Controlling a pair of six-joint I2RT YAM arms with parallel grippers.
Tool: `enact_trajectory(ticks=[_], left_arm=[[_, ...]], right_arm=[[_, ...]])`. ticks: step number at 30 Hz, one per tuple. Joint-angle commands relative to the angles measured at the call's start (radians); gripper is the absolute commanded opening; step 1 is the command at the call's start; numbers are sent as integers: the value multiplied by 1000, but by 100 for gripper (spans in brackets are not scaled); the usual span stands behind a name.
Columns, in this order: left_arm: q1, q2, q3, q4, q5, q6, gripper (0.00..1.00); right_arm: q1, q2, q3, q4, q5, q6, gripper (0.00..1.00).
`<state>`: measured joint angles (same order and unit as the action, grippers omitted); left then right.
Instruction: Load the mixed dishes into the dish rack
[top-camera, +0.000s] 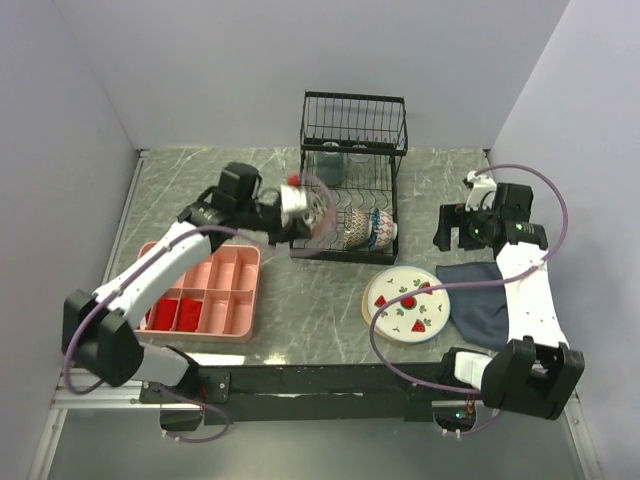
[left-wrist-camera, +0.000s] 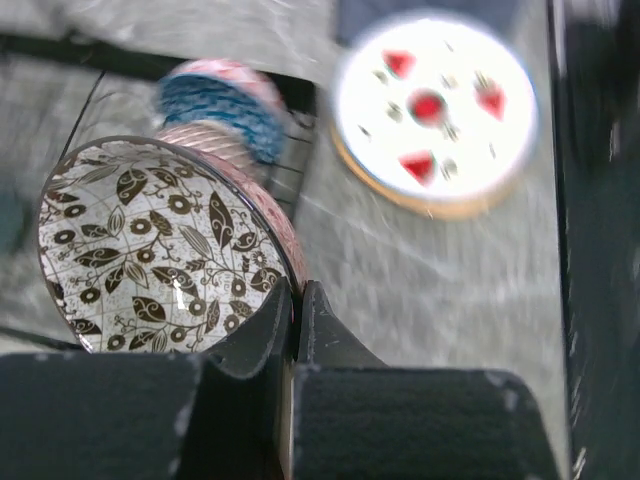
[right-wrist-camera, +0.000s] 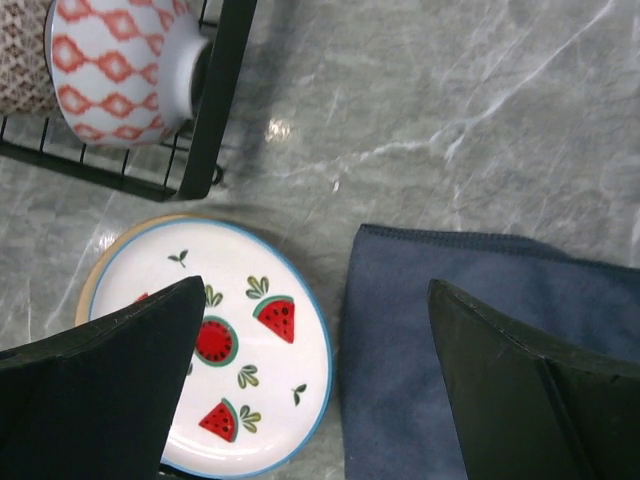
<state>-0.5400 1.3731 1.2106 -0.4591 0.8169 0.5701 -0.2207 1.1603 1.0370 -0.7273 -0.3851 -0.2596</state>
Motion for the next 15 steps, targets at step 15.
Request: enact_trajectory(ticks=[15], left_arm=[[150,448,-175,1451,84,-1662,1]], right_arm=[[1,79,206,-90,143,-18,100]])
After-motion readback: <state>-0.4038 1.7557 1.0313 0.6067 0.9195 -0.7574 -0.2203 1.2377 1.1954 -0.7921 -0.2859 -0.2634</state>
